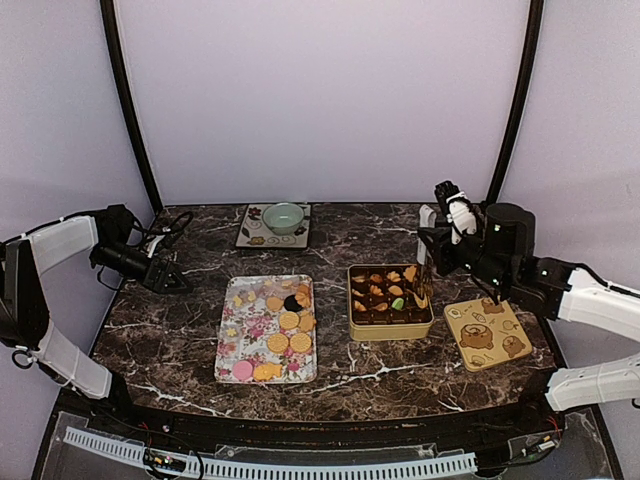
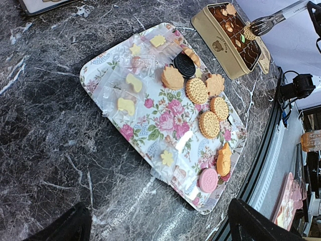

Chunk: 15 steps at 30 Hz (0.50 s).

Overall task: Pack the cookies
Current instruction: Adjust the fake cookies in the empty pocket of the box.

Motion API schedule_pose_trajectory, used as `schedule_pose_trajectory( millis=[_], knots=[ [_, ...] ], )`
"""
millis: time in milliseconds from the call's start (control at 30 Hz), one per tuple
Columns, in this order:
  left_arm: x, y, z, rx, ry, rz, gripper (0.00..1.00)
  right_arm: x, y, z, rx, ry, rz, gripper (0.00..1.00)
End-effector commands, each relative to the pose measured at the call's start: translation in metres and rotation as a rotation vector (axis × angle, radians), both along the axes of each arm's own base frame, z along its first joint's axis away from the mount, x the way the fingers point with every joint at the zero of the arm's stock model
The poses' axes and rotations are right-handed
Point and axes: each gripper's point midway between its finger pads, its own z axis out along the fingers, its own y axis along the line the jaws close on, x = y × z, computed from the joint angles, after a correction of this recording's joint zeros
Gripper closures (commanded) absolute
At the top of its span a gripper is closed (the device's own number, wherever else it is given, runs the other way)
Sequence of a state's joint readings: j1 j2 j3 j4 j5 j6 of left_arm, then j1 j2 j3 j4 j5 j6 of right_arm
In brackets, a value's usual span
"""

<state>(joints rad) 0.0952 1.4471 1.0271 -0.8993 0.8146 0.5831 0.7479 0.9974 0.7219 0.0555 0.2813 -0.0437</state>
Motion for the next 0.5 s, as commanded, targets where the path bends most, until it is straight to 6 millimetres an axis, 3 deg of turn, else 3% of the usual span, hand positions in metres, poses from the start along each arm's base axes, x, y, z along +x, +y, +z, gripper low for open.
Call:
schedule_pose_trajectory(
  millis=[0, 267, 467],
  knots=[
    [-0.004, -0.002, 0.007, -0.010, -0.002, -0.014, 0.02, 0.000, -0.005, 0.038, 0.058, -0.098, -0.020, 0.85],
    [-0.004, -0.002, 0.007, -0.007, -0.002, -0.013, 0.02, -0.006, 0.010, 0.030, 0.030, -0.081, 0.076, 1.00],
    [-0.003, -0.002, 0.008, -0.008, 0.001, -0.007, 0.02, -0.007, 0.015, 0.023, -0.035, -0.061, 0.112, 1.00]
  ],
)
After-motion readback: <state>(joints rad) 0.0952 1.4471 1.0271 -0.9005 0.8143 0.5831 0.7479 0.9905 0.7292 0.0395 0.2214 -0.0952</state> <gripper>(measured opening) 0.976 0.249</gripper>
